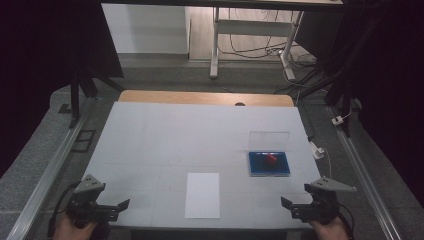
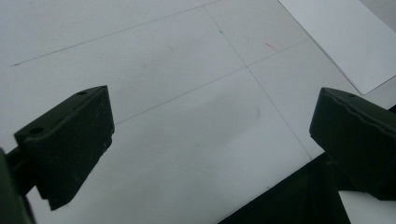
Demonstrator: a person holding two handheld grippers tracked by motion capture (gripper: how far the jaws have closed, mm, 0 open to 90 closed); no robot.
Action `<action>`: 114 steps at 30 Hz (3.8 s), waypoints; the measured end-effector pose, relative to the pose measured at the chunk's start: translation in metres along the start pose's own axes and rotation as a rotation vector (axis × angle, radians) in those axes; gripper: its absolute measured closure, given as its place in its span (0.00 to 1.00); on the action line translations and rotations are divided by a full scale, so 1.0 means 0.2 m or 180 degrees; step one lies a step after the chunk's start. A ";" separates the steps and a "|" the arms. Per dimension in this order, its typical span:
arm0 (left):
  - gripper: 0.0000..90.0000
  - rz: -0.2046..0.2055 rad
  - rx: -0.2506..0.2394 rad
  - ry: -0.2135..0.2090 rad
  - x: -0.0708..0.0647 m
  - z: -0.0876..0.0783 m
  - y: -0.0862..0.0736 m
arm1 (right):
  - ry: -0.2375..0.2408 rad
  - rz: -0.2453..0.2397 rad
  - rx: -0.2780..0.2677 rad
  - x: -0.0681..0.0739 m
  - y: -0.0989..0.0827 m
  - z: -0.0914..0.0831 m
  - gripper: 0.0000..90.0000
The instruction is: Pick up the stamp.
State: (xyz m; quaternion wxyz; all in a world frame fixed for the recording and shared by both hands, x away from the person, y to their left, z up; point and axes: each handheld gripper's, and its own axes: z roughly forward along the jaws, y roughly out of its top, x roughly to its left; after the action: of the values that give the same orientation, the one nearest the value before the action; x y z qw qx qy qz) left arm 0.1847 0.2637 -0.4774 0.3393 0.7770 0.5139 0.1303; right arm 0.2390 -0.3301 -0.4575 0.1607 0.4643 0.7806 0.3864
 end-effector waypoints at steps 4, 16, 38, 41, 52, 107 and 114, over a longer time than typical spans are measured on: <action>0.00 -0.0039 0.0037 -0.0050 0.01 0.00 0.00 | 0.0013 -0.0052 0.0040 0.01 0.00 0.01 0.00; 0.01 -0.0037 0.0038 -0.0078 0.01 0.00 0.00 | 0.0105 -0.0147 0.0100 0.03 0.01 0.02 0.00; 0.01 0.0006 0.0040 -0.0074 0.00 0.00 0.00 | 0.0099 -0.0285 -0.0014 0.06 0.04 0.02 0.00; 0.00 -0.0016 0.0039 -0.0090 0.01 0.00 0.00 | 0.0107 -0.0322 -0.0021 0.07 0.04 0.03 0.00; 0.00 -0.0002 0.0053 -0.0093 0.00 0.00 0.00 | 0.0089 -0.0451 -0.0079 0.08 0.09 0.05 0.00; 0.00 -0.0038 0.0038 -0.0119 0.01 0.01 0.00 | -0.0118 -0.0444 0.0258 -0.13 0.37 0.53 0.00; 0.00 -0.0029 0.0042 -0.0119 0.01 0.01 0.00 | -0.0102 -0.0497 0.0352 -0.18 0.38 0.60 0.00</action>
State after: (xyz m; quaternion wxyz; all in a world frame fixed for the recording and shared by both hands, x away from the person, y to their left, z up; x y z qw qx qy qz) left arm 0.1867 0.2652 -0.4783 0.3443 0.7792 0.5119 0.1108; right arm 0.3768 -0.2845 -0.4823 0.1769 0.4164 0.8319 0.3215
